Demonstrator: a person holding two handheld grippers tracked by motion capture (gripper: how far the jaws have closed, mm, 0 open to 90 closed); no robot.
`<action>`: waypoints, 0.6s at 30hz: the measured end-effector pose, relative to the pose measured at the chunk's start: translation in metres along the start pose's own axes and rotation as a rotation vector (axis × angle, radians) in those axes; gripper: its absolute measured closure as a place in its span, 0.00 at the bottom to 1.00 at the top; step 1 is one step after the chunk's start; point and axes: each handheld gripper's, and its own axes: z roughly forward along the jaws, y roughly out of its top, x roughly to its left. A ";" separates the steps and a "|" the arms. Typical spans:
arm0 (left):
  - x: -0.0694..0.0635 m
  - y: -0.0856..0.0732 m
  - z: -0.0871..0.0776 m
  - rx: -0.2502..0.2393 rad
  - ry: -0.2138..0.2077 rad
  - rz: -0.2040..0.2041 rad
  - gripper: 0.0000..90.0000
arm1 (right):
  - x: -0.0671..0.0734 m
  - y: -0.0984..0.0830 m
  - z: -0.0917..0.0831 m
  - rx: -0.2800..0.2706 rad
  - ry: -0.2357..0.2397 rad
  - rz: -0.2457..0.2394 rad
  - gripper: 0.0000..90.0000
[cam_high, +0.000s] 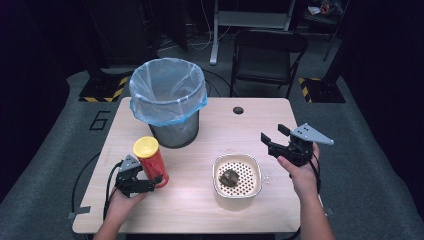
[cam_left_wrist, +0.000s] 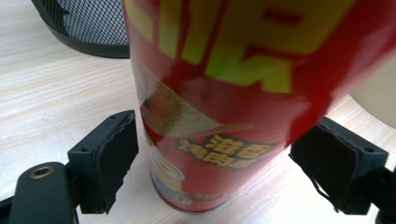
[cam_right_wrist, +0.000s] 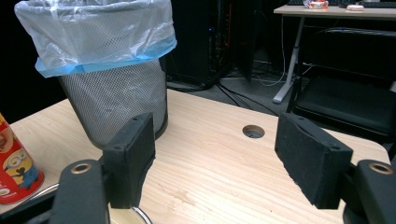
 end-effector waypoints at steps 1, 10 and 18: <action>0.000 -0.001 0.000 -0.008 0.001 0.005 0.16 | -0.001 0.000 0.000 -0.001 -0.002 0.002 0.32; 0.000 -0.006 0.004 -0.033 -0.001 0.003 0.24 | -0.002 -0.001 0.000 0.003 -0.006 0.013 0.32; -0.003 -0.006 0.004 -0.038 0.018 0.026 0.25 | 0.000 -0.002 0.001 0.010 -0.005 0.002 0.32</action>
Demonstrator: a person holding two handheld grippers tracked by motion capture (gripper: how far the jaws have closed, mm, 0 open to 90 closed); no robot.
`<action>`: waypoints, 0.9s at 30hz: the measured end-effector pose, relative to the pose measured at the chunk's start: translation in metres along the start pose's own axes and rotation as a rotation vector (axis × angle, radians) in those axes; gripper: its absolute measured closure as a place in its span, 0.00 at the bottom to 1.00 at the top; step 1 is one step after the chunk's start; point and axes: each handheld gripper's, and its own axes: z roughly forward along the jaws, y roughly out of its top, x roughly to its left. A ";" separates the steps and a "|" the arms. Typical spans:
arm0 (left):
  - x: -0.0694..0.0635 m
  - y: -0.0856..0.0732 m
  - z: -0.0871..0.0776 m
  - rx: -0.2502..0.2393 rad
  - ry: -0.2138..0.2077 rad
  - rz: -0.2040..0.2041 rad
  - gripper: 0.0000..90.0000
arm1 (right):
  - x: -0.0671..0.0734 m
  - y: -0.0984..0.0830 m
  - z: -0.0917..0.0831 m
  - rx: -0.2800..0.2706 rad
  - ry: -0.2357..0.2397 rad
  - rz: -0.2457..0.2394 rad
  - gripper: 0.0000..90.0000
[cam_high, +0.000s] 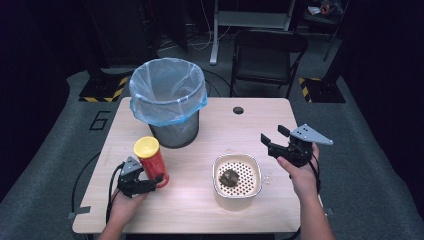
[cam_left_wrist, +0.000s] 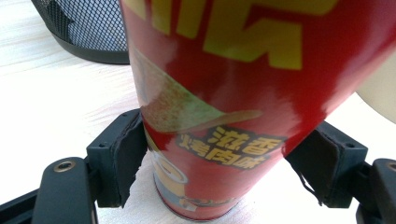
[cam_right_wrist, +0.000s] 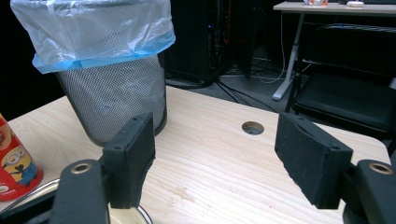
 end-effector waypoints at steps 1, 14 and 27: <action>0.000 0.000 -0.001 0.010 -0.003 0.004 0.25 | 0.000 0.000 0.000 0.000 -0.002 0.002 0.32; -0.003 0.004 -0.003 0.054 -0.008 0.051 0.25 | -0.004 -0.002 -0.001 0.005 -0.007 0.009 0.32; -0.007 0.014 -0.013 0.019 -0.001 0.048 0.26 | -0.006 -0.004 0.000 0.010 -0.011 0.016 0.32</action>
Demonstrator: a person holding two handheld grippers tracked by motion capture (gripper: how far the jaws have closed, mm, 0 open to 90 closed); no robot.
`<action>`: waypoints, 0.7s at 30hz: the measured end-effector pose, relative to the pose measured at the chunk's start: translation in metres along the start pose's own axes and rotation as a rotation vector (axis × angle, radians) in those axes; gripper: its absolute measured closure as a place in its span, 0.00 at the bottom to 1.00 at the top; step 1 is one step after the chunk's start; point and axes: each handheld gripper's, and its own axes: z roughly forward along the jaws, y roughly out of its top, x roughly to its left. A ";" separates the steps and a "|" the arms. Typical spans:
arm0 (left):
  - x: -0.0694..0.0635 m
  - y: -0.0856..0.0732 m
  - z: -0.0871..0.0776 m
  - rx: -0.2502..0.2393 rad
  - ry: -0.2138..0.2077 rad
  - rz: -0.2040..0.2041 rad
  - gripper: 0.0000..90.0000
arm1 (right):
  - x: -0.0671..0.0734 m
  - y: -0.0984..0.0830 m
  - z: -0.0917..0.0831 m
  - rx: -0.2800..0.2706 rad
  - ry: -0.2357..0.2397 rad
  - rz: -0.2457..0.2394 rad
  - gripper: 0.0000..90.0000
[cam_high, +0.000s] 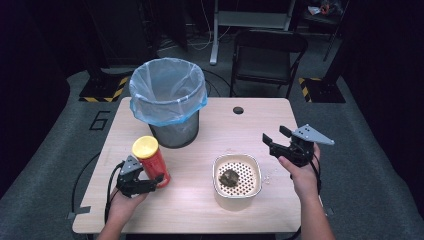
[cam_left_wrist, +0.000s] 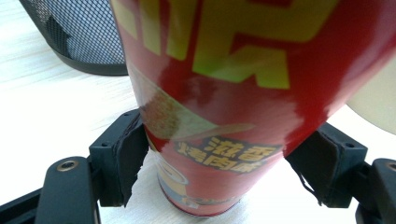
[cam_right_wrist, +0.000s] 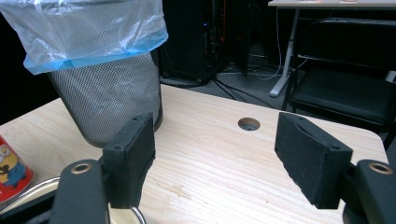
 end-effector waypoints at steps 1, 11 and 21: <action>0.000 0.001 -0.001 -0.002 0.005 0.004 0.26 | 0.000 0.000 0.000 0.001 0.000 0.001 0.32; 0.000 0.035 -0.025 0.021 -0.036 -0.022 0.25 | -0.001 -0.001 0.000 0.004 -0.002 0.008 0.32; -0.005 0.095 -0.051 0.036 -0.067 -0.001 0.25 | -0.002 -0.001 -0.002 0.002 0.000 0.013 0.32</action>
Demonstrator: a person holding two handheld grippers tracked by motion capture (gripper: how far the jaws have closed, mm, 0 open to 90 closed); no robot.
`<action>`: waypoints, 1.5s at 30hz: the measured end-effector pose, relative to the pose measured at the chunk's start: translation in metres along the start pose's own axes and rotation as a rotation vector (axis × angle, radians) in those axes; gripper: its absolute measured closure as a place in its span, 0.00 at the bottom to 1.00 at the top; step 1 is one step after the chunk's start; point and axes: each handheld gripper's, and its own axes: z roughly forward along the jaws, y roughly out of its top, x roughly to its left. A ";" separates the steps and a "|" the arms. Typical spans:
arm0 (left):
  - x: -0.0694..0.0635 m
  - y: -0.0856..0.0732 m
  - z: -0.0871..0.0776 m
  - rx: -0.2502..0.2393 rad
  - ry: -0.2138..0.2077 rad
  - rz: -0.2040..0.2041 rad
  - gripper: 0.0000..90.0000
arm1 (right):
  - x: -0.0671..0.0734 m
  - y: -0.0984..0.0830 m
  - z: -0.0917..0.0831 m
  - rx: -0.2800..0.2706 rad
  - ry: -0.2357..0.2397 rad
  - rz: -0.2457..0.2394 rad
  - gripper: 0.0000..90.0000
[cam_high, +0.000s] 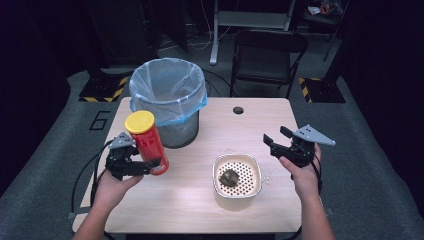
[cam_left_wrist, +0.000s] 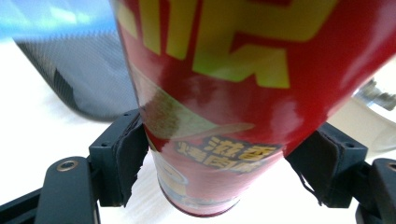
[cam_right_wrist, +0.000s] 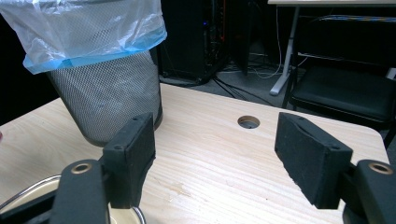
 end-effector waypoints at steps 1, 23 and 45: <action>0.000 0.000 0.000 0.000 0.000 0.000 0.25 | 0.000 0.000 0.000 0.000 0.000 0.000 0.32; -0.015 0.114 -0.040 0.008 -0.007 0.047 0.25 | 0.001 -0.002 0.001 0.013 0.007 0.000 0.32; -0.019 0.187 -0.045 -0.008 -0.013 0.070 0.25 | 0.000 -0.004 0.002 0.021 0.005 0.004 0.32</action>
